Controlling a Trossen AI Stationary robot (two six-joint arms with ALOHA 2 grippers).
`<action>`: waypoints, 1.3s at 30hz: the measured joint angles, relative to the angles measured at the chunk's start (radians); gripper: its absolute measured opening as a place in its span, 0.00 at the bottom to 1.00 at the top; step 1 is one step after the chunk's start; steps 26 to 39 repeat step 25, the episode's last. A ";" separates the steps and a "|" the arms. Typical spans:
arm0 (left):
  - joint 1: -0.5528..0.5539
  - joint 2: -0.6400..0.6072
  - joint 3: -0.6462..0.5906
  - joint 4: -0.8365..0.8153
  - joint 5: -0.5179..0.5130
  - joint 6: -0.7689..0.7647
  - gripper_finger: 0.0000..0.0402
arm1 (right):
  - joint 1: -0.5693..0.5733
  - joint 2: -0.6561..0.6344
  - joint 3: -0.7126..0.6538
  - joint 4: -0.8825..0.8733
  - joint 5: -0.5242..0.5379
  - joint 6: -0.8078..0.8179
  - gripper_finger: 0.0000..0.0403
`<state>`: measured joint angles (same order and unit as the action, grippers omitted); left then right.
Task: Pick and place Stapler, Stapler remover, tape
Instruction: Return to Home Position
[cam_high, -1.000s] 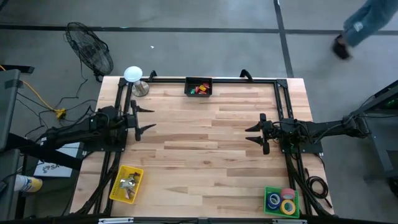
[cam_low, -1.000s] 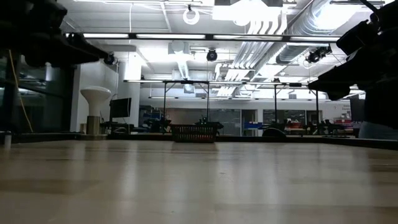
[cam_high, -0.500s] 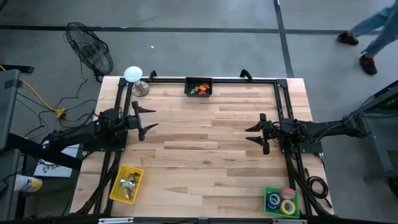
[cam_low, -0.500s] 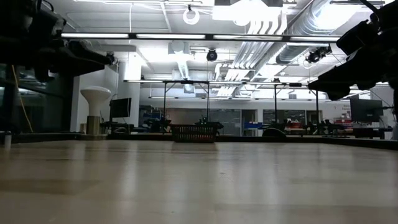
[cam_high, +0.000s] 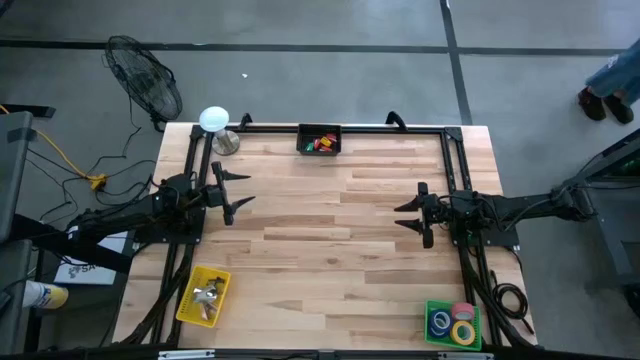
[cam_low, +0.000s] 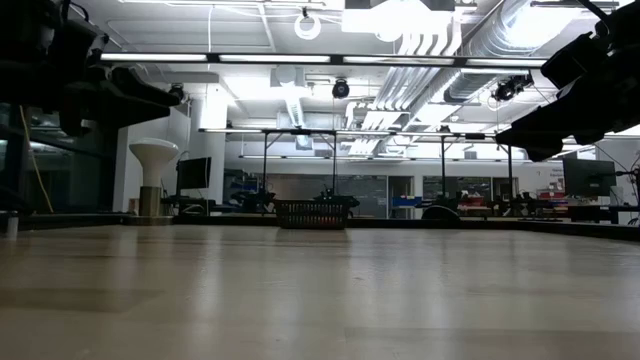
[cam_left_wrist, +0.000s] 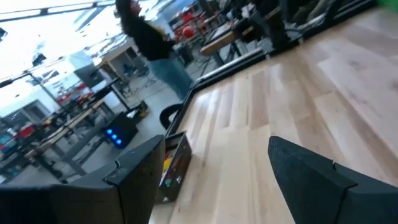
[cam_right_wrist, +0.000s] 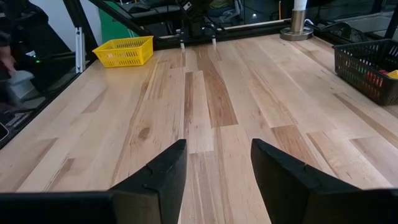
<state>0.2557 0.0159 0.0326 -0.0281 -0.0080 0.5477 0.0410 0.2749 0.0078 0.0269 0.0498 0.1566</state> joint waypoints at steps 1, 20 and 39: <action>0.000 0.002 0.000 0.002 -0.016 -0.001 0.70 | 0.000 0.000 0.000 0.000 0.000 0.000 0.42; 0.000 0.001 -0.002 0.025 -0.036 0.000 0.70 | 0.000 0.000 0.000 0.000 0.000 0.000 0.43; 0.000 0.001 -0.002 0.025 -0.036 0.000 0.70 | 0.000 0.000 0.000 0.000 0.000 0.000 0.43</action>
